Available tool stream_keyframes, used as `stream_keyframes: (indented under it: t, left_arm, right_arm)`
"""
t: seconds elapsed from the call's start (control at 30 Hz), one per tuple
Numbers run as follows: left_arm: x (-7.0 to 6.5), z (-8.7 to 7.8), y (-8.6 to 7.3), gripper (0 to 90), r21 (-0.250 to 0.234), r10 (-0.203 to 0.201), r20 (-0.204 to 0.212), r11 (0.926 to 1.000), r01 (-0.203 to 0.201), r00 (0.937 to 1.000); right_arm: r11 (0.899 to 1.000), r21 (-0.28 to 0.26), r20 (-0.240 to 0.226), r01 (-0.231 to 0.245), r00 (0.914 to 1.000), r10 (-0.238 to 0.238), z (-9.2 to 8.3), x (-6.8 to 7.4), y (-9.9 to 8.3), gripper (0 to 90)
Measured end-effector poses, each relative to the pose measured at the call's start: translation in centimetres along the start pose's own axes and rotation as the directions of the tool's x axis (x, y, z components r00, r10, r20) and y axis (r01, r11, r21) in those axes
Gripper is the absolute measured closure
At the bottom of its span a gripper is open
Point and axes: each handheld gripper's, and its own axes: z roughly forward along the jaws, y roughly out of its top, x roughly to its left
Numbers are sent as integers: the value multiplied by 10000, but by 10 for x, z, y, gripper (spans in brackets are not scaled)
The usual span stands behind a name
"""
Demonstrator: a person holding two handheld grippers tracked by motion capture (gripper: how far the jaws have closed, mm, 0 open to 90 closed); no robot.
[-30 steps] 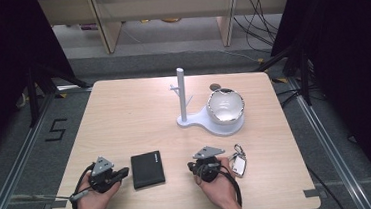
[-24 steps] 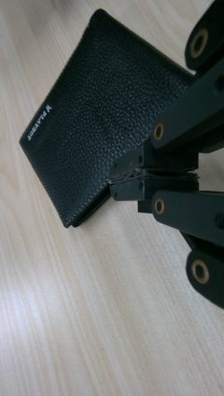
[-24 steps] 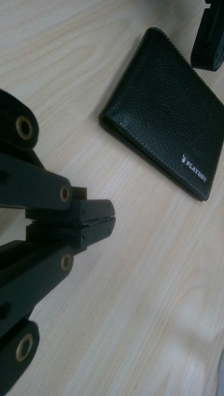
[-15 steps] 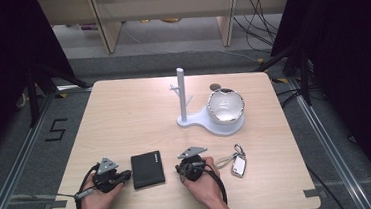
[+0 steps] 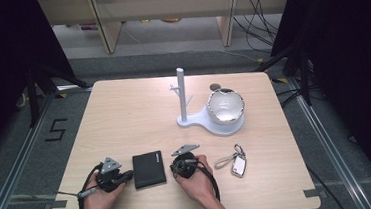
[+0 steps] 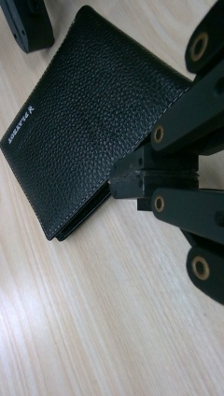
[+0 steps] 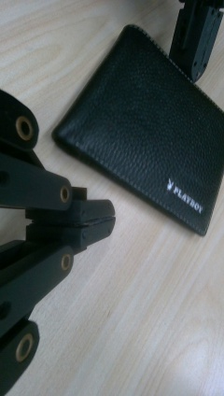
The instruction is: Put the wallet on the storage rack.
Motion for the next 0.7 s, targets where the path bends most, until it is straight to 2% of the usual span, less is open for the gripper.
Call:
stream_keyframes:
  t: [0.03,0.1,0.17,0.2,0.23,0.37,0.47,0.53,0.6,0.63,0.67,0.7]
  left_arm:
    - [-2,2,1,890,-84,11,33,10000,-11,10000]
    - [-5,3,3,890,87,265,120,9996,-266,9996]
    - [-8,5,5,891,115,375,228,9992,-378,9990]
    - [-9,6,6,890,92,397,203,9992,-399,9990]
    - [-10,7,7,891,155,460,178,9988,-463,9988]
    - [-12,10,8,890,-87,198,236,9998,-196,9995]
    - [-11,11,9,889,-6,324,218,9995,-324,9992]
    - [-10,11,10,884,-27,267,281,9996,-266,9992]
    - [-10,11,10,860,-86,211,227,9997,-209,9995]
    - [-8,8,10,857,-167,159,150,9997,-156,9998]
    - [-9,7,10,856,-485,-122,73,9987,126,9999]
    - [-7,3,11,856,-512,-126,63,9986,129,9999]
  right_arm:
    - [10000,46,-8,-46,10000,46,0,1,0,900]
    - [9999,21,-25,140,9999,-140,1,1,0,900]
    - [10000,56,-35,37,10000,-37,0,2,0,900]
    - [9998,-4,17,201,9998,-201,1,1,-1,900]
    - [10000,98,-25,12,10000,-12,-1,2,0,900]
    - [9999,156,2,-2,10000,2,-3,-1,-1,899]
    - [9997,235,13,-27,10000,26,-3,-2,1,880]
    - [9995,199,-38,-251,9997,252,-5,-4,3,857]
    - [9970,65,-56,-775,9970,776,-8,-9,7,824]
    - [9948,18,-78,-1020,9947,1021,-9,-11,9,801]
    - [9912,49,-82,-1322,9912,1323,-11,-13,12,779]
    - [9903,12,-127,-1388,9902,1388,-11,-16,14,755]
